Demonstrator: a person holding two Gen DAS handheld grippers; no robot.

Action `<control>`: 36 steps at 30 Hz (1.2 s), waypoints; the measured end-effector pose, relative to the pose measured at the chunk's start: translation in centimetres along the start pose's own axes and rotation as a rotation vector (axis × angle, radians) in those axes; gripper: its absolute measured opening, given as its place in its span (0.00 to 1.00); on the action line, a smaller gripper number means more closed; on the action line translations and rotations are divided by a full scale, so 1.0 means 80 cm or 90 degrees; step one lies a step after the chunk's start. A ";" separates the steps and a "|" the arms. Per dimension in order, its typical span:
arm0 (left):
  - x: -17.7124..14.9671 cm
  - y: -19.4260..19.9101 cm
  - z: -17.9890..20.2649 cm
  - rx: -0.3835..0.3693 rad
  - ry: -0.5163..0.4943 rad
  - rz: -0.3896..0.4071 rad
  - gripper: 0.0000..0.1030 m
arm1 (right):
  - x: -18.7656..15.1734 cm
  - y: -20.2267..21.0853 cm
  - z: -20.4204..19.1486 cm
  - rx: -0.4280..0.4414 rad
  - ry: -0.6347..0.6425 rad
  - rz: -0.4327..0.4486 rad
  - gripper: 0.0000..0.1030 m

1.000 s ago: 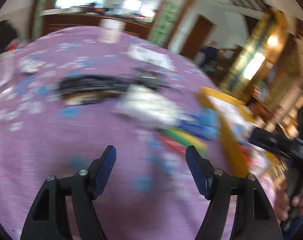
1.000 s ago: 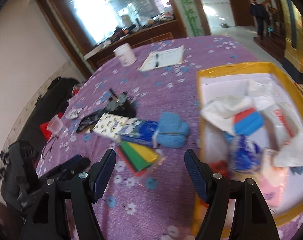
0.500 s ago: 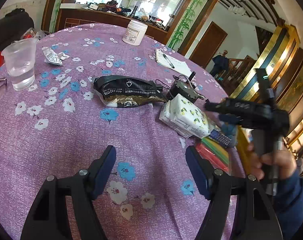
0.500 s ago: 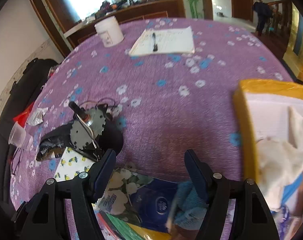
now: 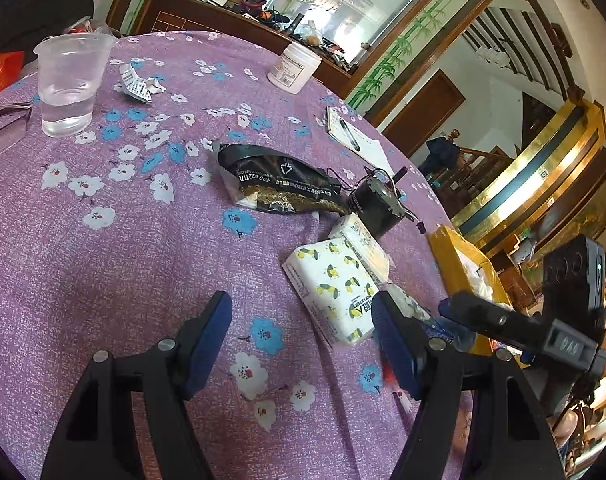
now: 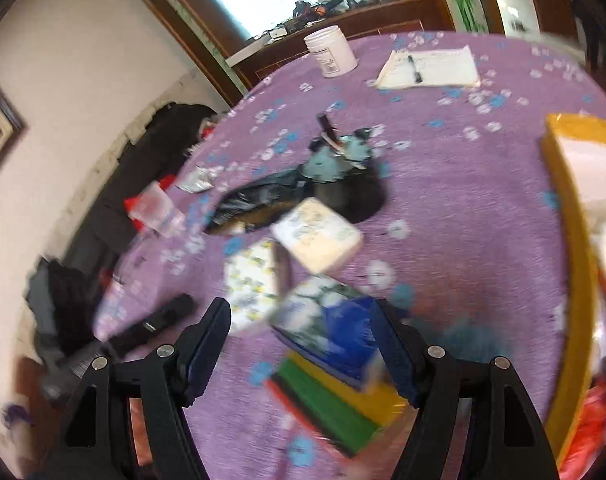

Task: Organize soft objects
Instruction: 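Grasp the blue Vinda tissue pack with the right tool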

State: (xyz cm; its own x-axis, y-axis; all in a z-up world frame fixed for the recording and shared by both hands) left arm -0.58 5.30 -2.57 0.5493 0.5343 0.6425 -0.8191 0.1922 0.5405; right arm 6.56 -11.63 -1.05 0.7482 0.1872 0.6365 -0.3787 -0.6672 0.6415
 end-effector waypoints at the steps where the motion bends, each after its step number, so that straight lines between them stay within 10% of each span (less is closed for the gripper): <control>1: 0.000 -0.001 0.001 0.000 -0.001 -0.002 0.69 | -0.001 -0.003 0.001 -0.009 0.010 -0.005 0.74; 15: -0.001 -0.007 0.005 -0.010 -0.010 -0.010 0.69 | -0.001 -0.052 0.020 -0.100 0.147 -0.069 0.88; 26: -0.001 -0.008 0.005 -0.012 -0.009 -0.012 0.69 | -0.001 -0.014 0.030 0.034 -0.113 -0.035 0.57; 36: -0.002 -0.007 0.005 -0.014 -0.010 -0.014 0.69 | -0.004 -0.030 0.002 -0.047 0.041 -0.016 0.53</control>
State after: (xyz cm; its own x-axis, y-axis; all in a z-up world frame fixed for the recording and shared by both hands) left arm -0.13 4.74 -2.74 0.5702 0.5160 0.6392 -0.8098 0.2221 0.5430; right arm 7.31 -10.21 -2.87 0.7225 0.2507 0.6444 -0.4013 -0.6069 0.6860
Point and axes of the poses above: each gripper's, at about its wrist camera, not at the fingertips, and y roughly against the way its jaws point, z to its right, x to its top, the point moved 6 cm from there along -y, roughly the way its jaws point, and after that the axes turned 6 degrees about z, right-handed, at the moved point
